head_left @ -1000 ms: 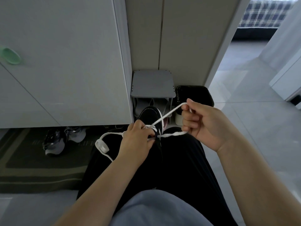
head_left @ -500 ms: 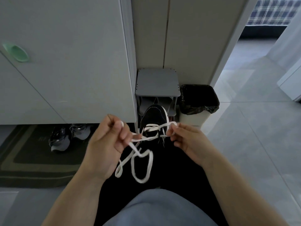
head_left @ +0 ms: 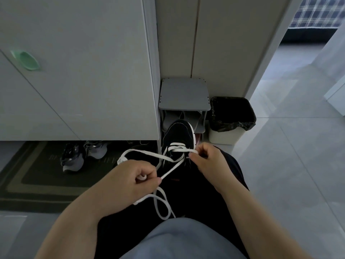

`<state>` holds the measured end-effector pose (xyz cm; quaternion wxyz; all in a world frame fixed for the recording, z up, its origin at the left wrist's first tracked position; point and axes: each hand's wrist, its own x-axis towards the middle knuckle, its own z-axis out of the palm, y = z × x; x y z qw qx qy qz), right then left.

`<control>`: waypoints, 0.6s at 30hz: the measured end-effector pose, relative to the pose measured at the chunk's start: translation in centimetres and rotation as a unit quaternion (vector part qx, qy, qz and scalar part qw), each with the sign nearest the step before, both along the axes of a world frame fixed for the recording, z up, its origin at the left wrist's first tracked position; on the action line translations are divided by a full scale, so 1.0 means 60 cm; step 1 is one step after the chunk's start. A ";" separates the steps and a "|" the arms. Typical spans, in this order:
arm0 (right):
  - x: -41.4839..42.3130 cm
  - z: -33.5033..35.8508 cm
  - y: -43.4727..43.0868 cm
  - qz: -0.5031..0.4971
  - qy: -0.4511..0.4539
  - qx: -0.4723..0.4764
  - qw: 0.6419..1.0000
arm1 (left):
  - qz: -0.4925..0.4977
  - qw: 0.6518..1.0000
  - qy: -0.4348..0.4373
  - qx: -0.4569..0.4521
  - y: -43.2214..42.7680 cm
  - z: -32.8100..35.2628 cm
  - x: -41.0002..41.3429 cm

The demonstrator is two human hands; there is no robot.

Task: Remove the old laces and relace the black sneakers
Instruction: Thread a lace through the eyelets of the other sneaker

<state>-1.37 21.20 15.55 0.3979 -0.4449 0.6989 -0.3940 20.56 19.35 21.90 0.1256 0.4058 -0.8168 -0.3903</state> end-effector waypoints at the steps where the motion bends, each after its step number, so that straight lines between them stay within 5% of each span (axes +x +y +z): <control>1: 0.001 -0.002 0.000 0.008 0.016 -0.009 1.000 | -0.010 1.000 0.025 -0.002 0.002 0.008 0.006; 6: 0.016 -0.008 0.013 0.066 0.040 -0.086 0.993 | -0.049 0.991 0.126 -0.006 0.004 0.031 0.038; 9: 0.024 -0.014 0.024 0.141 0.164 -0.121 0.969 | -0.060 0.986 0.151 0.027 0.006 0.030 0.041; 12: 0.025 -0.018 0.031 0.171 0.224 -0.148 0.948 | -0.093 0.987 0.086 0.103 0.005 0.025 0.025; 15: 0.023 -0.017 0.042 0.199 0.253 -0.181 0.929 | 0.003 0.998 -0.050 -0.030 -0.017 -0.003 -0.004; 18: 0.020 -0.012 0.060 0.237 0.277 -0.170 0.916 | 0.041 0.967 -0.138 -0.209 -0.058 -0.036 -0.034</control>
